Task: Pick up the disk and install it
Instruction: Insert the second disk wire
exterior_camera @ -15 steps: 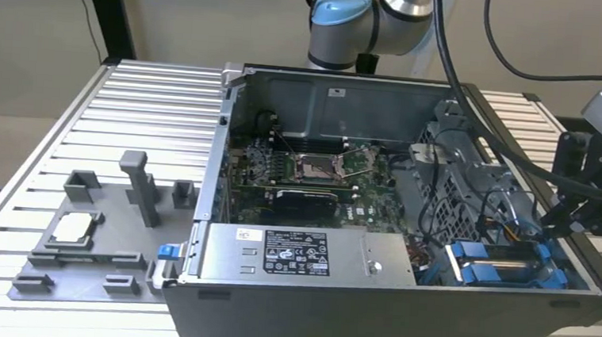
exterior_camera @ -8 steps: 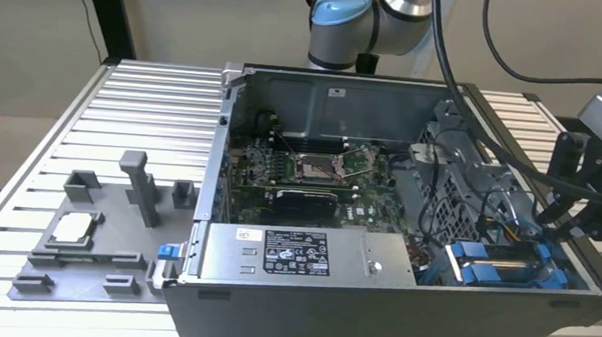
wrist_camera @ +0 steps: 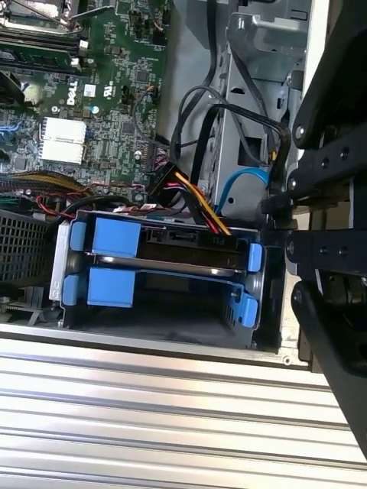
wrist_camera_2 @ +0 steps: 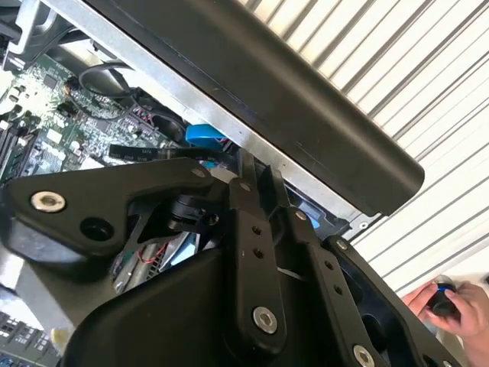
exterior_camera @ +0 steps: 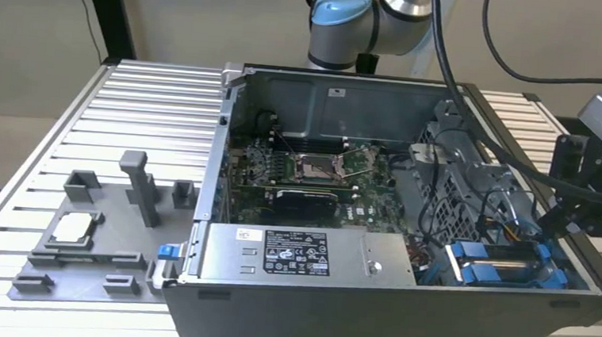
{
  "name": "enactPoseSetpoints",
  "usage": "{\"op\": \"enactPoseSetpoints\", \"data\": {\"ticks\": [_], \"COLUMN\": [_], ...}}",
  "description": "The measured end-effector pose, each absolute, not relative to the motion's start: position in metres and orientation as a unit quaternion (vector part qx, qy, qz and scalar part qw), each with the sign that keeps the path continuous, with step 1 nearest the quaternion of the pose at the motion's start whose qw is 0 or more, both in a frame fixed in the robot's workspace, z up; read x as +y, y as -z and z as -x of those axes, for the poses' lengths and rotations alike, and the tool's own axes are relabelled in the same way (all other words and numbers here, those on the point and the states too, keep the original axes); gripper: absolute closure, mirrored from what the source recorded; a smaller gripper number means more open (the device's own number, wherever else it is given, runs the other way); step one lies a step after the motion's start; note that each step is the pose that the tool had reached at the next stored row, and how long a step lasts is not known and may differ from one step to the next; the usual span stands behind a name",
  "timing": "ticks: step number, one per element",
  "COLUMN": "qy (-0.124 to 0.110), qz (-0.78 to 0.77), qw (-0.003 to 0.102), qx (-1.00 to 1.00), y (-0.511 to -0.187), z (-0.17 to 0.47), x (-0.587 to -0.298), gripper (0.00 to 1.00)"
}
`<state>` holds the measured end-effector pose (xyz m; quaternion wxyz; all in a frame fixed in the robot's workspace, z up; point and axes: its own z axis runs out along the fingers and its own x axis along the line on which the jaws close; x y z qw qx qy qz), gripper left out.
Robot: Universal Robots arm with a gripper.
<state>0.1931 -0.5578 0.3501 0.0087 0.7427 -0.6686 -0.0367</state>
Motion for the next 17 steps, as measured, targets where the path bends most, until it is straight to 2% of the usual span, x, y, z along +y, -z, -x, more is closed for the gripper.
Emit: {"op": "enactPoseSetpoints", "data": {"ticks": [17], "qy": [0.040], "qz": [-0.742], "qw": [0.006], "qx": [-0.669], "y": [-0.360], "z": [-0.167], "x": [-0.558], "gripper": [1.00]}}
